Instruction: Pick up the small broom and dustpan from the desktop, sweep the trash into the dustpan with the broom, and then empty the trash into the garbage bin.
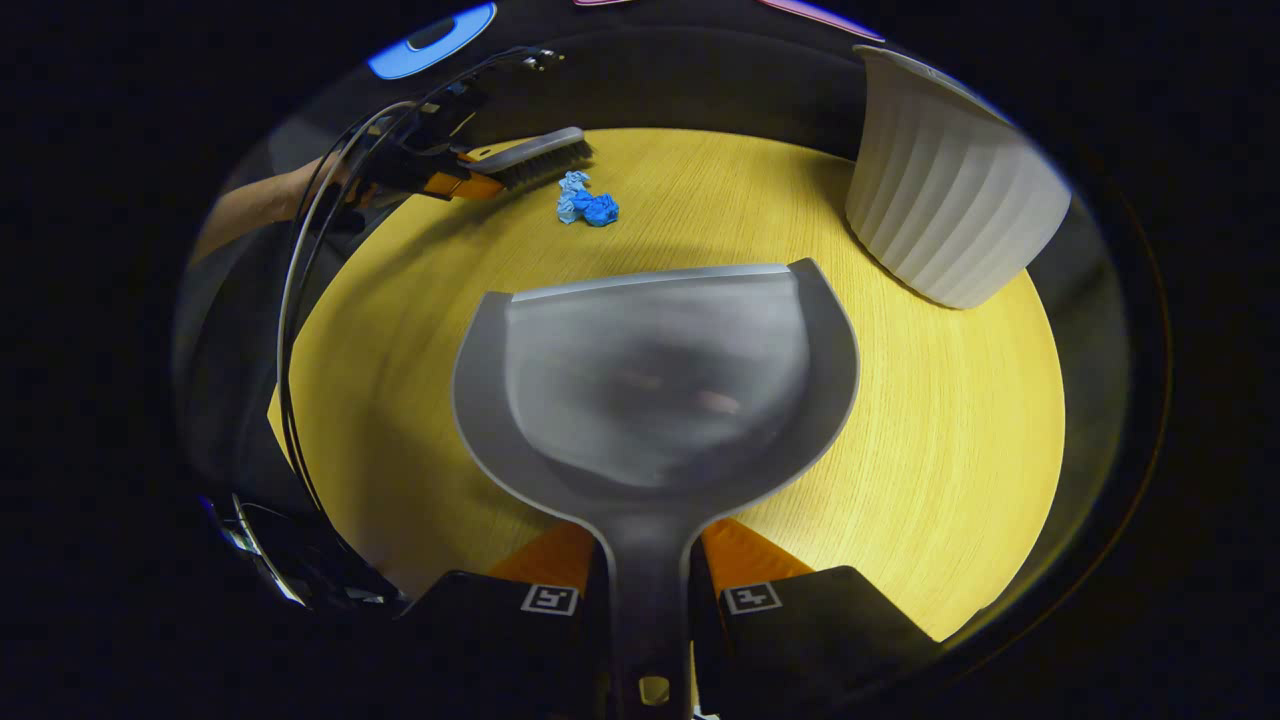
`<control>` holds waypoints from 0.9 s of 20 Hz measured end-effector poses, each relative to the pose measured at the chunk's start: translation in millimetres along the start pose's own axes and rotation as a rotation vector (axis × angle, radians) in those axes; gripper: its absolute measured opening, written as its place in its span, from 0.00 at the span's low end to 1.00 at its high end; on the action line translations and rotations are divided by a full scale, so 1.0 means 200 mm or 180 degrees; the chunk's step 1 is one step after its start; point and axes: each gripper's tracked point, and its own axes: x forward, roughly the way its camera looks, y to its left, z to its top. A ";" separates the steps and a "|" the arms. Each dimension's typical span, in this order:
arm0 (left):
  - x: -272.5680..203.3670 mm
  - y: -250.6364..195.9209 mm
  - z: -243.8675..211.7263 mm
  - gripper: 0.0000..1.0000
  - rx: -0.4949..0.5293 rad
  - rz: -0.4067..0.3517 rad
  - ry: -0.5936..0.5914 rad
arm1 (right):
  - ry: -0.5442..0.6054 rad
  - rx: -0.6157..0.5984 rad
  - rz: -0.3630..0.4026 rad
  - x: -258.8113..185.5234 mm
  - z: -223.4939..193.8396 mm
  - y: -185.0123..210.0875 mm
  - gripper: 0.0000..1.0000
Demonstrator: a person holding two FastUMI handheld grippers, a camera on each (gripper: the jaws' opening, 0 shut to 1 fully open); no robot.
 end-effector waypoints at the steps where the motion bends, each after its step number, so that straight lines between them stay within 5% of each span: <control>1: 0.01 -0.01 0.01 0.29 0.0053 -0.0037 0.0001 | 0.0005 -0.0016 0.0006 0.00 -0.01 -0.01 0.38; 7: 0.05 -0.13 0.04 0.29 0.0319 -0.0524 -0.0088 | -0.0001 -0.0179 0.0021 0.02 0.00 -0.02 0.38; 8: 0.05 -0.12 0.03 0.29 0.0353 -0.0601 -0.0107 | 0.0010 -0.0203 0.0030 0.02 0.00 -0.01 0.46; 9: 0.05 -0.14 0.03 0.32 0.0404 -0.0659 -0.0107 | 0.0018 -0.0224 0.0041 0.00 -0.01 0.01 0.38; 10: 0.04 -0.18 0.03 0.27 0.0481 -0.0709 -0.0117 | 0.0022 -0.0253 0.0050 0.00 -0.01 0.03 0.30; 11: 0.04 -0.23 0.06 0.29 0.0569 -0.0766 -0.0128 | 0.0024 -0.0292 0.0055 0.00 -0.02 0.04 0.38; 15: -0.06 -0.47 0.09 0.31 0.0617 -0.1105 -0.0102 | 0.0058 -0.0353 0.0051 0.02 -0.04 0.02 0.30; 16: -0.08 -0.53 0.10 0.32 0.0579 -0.1229 -0.0072 | 0.0061 -0.0333 0.0061 0.02 -0.04 0.03 0.38; 18: -0.16 -0.69 0.07 0.33 0.0568 -0.1409 0.0035 | 0.0044 -0.0308 0.0061 0.02 -0.04 0.02 0.38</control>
